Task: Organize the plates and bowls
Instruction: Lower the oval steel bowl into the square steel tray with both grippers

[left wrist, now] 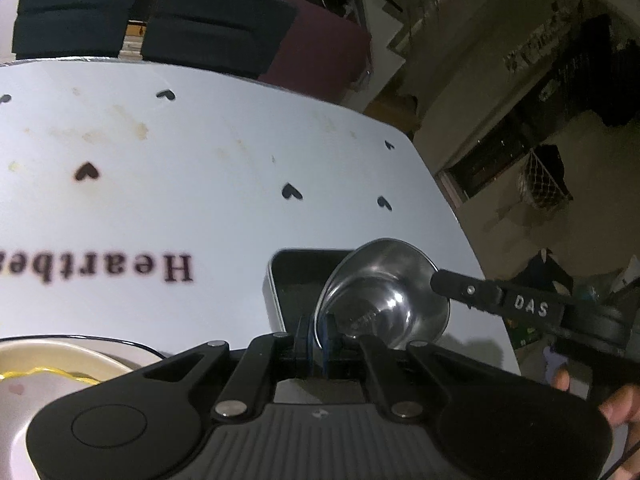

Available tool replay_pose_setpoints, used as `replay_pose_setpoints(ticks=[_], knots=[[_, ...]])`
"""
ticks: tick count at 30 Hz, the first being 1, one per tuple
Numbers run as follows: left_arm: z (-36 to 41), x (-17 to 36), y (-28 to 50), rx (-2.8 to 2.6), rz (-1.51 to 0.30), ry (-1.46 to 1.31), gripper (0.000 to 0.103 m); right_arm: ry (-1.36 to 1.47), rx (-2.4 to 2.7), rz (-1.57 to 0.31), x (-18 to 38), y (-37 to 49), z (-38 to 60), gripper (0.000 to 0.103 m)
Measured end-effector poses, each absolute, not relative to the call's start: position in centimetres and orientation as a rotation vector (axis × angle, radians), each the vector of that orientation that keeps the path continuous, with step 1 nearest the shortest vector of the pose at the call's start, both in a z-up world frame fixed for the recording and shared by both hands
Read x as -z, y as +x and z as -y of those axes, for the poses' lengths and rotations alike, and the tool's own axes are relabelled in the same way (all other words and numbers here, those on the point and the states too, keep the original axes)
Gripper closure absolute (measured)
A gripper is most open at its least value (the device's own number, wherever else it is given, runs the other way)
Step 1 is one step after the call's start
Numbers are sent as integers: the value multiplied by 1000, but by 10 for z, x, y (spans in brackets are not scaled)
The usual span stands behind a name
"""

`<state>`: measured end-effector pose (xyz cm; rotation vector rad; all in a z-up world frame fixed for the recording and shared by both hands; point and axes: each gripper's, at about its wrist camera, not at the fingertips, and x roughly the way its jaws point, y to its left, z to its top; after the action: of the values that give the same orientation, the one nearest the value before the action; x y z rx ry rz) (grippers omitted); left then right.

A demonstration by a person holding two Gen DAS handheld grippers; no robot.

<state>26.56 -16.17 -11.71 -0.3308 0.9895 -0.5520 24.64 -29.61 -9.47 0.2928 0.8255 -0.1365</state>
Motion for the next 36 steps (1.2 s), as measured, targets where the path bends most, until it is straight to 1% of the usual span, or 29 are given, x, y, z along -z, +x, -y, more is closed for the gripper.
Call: replay_pose_setpoints(ticks=[16,29,32,34,36], knots=[[173,138,278,554,-1016,-303,96,304,168,-879,126,279,307,97],[179,143,280,567,-1020,-280,94,293,198,-899,144,293,302,95],[179,144,280,571,-1027,-283,94,295,201,-885,147,292,301,94],[178,143,281,570,-1032,-283,96,308,200,-878,149,289,300,90],[178,139,282,570,-1022,-276,95,319,195,-864,149,285,302,89]])
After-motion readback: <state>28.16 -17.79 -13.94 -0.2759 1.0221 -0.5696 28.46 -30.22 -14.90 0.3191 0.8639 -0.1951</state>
